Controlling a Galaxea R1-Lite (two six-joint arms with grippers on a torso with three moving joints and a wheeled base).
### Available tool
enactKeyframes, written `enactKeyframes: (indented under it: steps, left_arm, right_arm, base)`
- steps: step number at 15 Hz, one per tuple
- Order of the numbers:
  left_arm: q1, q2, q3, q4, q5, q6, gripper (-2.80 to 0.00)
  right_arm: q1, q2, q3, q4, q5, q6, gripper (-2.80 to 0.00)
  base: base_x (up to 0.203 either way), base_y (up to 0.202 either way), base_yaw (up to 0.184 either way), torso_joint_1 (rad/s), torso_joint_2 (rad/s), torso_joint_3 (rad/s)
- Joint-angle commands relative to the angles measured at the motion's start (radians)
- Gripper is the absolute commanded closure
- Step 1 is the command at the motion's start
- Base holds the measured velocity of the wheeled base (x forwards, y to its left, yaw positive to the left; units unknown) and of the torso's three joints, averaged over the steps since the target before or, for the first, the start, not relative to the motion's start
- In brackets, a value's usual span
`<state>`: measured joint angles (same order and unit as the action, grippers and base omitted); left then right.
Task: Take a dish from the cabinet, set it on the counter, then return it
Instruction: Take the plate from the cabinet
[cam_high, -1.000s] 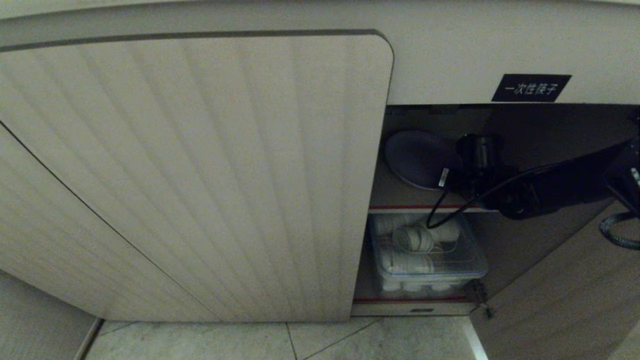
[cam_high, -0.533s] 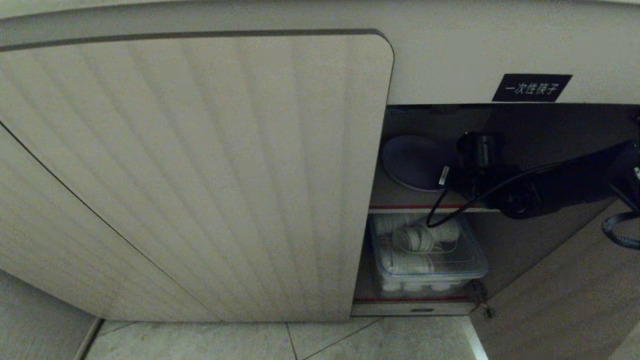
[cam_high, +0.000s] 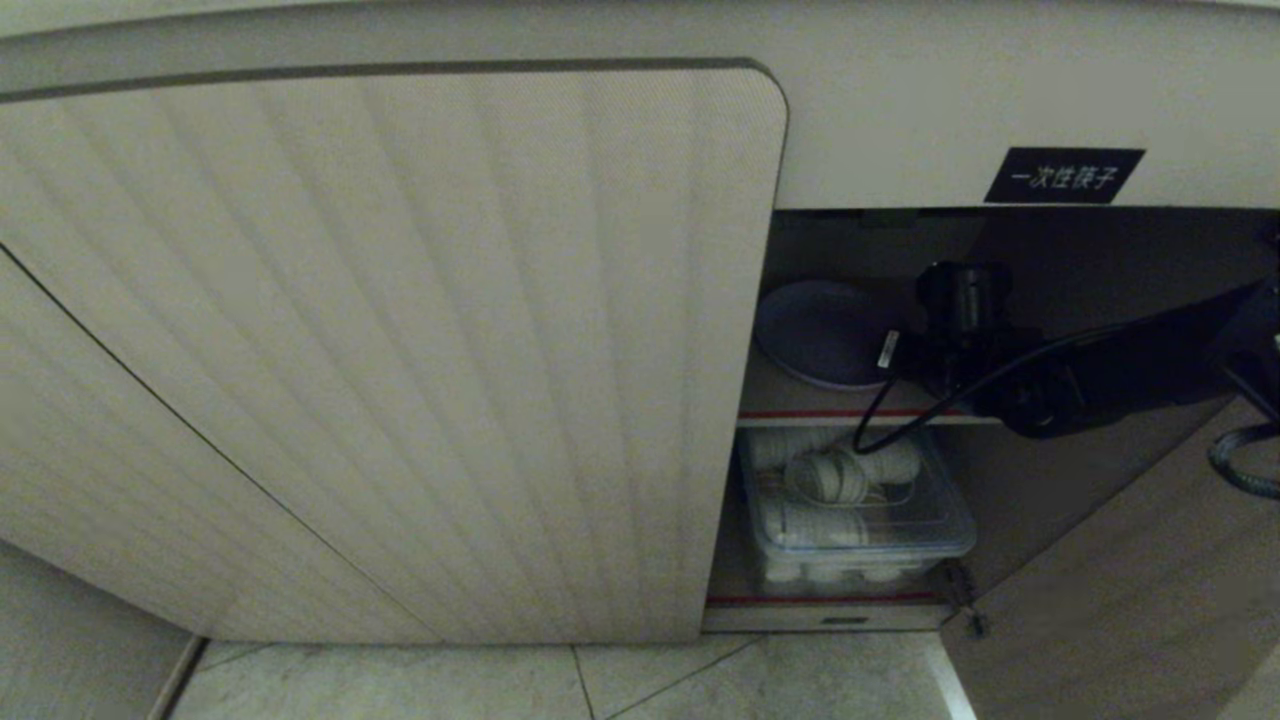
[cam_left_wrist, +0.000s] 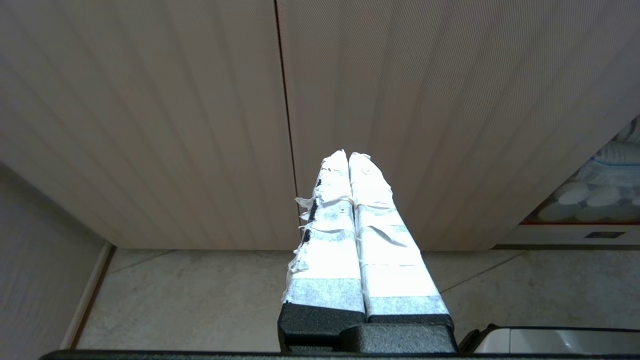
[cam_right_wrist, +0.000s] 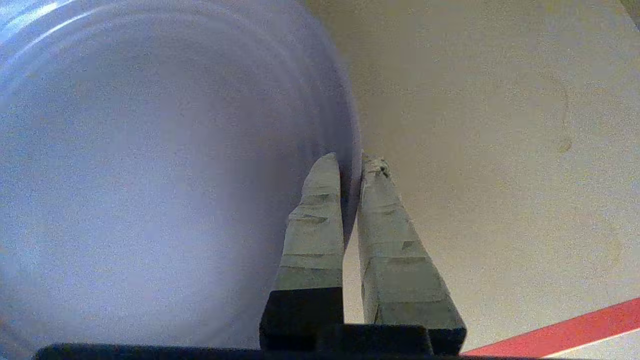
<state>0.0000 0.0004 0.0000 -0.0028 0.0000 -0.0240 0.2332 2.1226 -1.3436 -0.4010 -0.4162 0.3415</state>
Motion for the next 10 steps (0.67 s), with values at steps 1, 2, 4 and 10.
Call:
enactKeyframes:
  steps: [1,2,4,10]
  left_arm:
    - [0.000,0.000,0.000,0.000,0.000,-0.001,0.00]
    - [0.000,0.000,0.000,0.000,0.000,-0.001,0.00]
    - [0.000,0.000,0.000,0.000,0.000,-0.001,0.00]
    - [0.000,0.000,0.000,-0.001,0.000,-0.001,0.00]
  right_arm:
    - [0.005,-0.010,0.003,-0.007,-0.003,0.002,0.00]
    - [0.006,-0.012,0.001,-0.007,-0.003,0.003,0.00]
    - [0.008,-0.019,0.001,-0.005,-0.003,0.002,0.00]
    - [0.012,-0.054,0.048,0.007,-0.001,-0.004,0.00]
  base:
    - [0.000,0.000,0.000,0.000,0.00,0.000]
    - [0.000,0.000,0.000,0.000,0.00,0.000]
    - [0.000,0.000,0.000,0.000,0.00,0.000]
    - [0.000,0.000,0.000,0.000,0.00,0.000]
